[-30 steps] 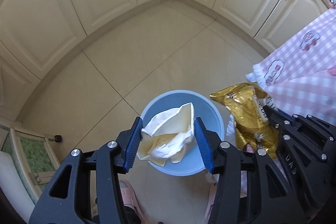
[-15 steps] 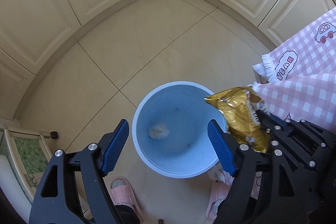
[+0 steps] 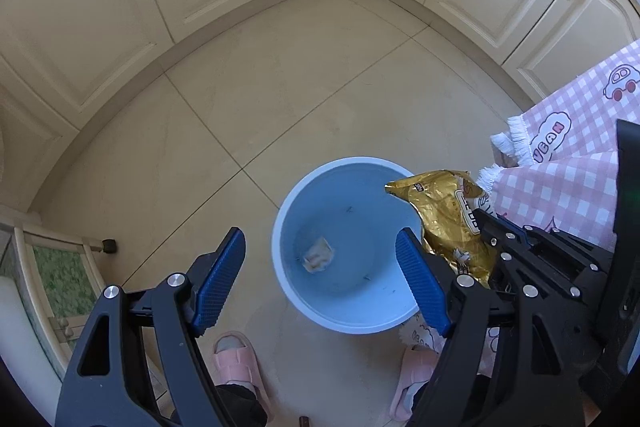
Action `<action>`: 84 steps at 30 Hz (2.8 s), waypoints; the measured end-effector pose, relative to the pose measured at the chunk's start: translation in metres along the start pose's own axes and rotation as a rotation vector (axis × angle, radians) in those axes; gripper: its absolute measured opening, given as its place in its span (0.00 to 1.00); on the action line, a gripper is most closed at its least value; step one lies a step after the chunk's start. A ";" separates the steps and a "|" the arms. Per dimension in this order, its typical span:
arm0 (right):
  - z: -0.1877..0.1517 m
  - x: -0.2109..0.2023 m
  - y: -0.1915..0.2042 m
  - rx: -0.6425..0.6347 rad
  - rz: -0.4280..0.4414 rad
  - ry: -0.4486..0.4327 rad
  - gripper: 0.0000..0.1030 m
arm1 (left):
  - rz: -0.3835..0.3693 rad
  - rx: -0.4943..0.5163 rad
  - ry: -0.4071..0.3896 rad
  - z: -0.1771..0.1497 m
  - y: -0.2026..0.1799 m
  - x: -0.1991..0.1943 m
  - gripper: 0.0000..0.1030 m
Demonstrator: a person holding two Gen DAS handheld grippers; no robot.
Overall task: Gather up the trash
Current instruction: 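Carry the gold bag and tissue to the blue bucket with both tools, then open both tools to drop the bag and tissue into the bucket, then move both tools back over the table toward the remaining trash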
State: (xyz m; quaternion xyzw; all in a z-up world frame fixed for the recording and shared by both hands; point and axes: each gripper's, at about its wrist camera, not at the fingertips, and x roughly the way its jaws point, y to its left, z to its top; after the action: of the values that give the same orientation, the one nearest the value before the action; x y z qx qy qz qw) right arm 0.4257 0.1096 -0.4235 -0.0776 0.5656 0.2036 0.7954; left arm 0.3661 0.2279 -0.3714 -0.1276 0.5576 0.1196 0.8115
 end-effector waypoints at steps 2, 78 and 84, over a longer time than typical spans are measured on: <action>0.003 0.003 0.001 0.017 0.027 0.019 0.03 | 0.013 -0.004 -0.001 -0.002 0.002 -0.005 0.72; -0.192 -0.434 -0.306 0.540 -0.383 -0.621 0.67 | -0.133 0.591 -0.477 -0.098 -0.349 -0.303 0.92; -0.191 -0.430 -0.317 0.559 -0.376 -0.608 0.67 | -0.202 0.604 -0.437 -0.095 -0.357 -0.292 0.92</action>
State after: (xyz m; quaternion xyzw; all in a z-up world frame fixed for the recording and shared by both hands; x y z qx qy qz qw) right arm 0.2715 -0.3462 -0.1238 0.1021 0.3156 -0.0911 0.9390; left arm 0.3015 -0.1544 -0.1050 0.0914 0.3662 -0.1063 0.9199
